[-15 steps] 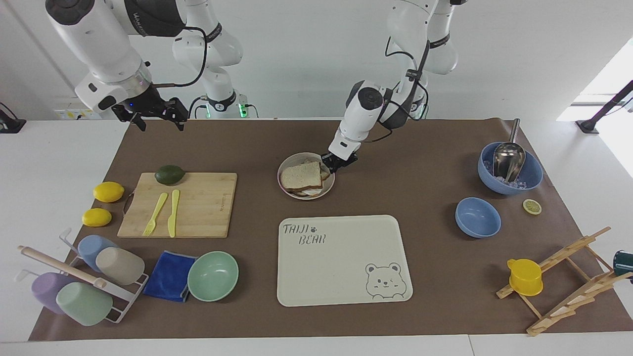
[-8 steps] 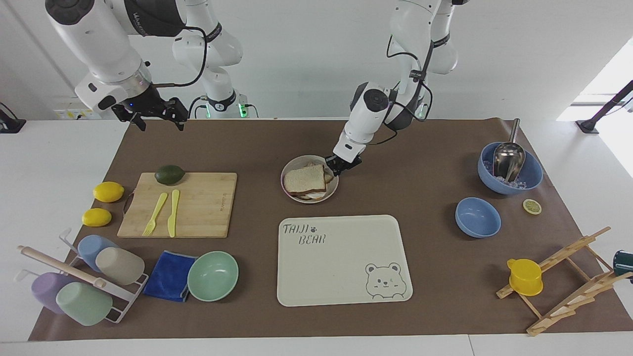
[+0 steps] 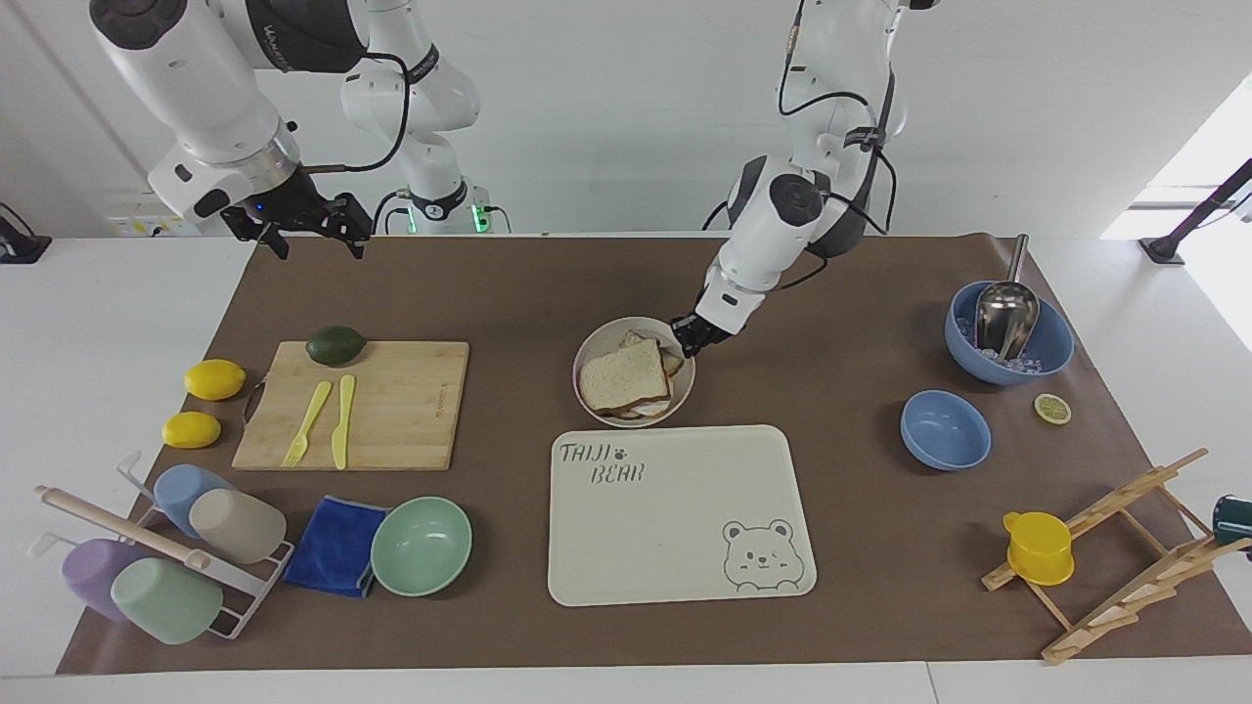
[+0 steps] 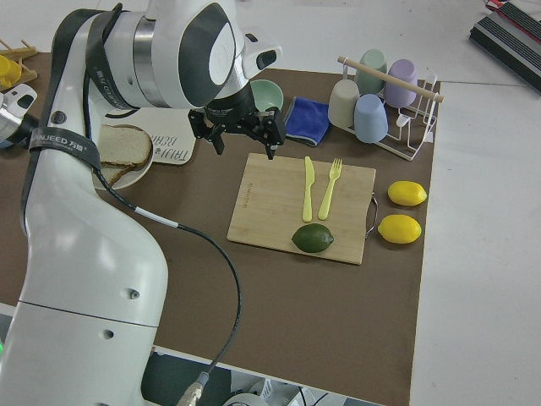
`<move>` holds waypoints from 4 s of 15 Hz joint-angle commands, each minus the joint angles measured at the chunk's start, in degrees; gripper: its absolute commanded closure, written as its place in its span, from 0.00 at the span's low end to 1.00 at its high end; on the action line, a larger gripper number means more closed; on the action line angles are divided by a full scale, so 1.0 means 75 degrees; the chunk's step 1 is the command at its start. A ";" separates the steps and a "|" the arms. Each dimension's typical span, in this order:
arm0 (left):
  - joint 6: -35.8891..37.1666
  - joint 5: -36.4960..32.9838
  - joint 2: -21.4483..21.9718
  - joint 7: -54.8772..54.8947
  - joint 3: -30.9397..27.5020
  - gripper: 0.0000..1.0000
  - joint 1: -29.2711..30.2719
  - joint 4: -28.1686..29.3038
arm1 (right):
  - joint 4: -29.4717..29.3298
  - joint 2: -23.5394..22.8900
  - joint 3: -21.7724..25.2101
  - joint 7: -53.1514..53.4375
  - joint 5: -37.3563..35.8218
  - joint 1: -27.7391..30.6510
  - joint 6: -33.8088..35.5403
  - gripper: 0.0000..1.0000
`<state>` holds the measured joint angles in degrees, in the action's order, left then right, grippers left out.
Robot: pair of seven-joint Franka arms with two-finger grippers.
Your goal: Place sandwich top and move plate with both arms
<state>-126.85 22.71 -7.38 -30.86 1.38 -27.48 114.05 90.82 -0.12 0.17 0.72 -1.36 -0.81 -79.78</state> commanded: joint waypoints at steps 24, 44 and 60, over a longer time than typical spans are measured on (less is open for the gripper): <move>-0.0678 0.0183 -0.3048 0.1091 0.0004 0.00 0.1015 -0.2644 | 0.0113 0.0110 -0.0058 -0.0107 0.0134 0.0132 -0.0062 0.00; 0.3949 -0.2418 0.0829 0.2790 -0.0418 0.00 0.2374 -0.2493 | 0.0102 0.0110 -0.0058 -0.0107 0.0134 0.0132 -0.0062 0.00; 0.4910 -0.2933 0.1231 0.3282 0.0074 0.00 0.2926 -0.2677 | 0.0102 0.0110 -0.0058 -0.0107 0.0134 0.0132 -0.0062 0.00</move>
<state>-92.44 2.49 2.58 -6.53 1.83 -5.15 95.66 90.82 -0.12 0.17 0.72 -1.36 -0.81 -79.78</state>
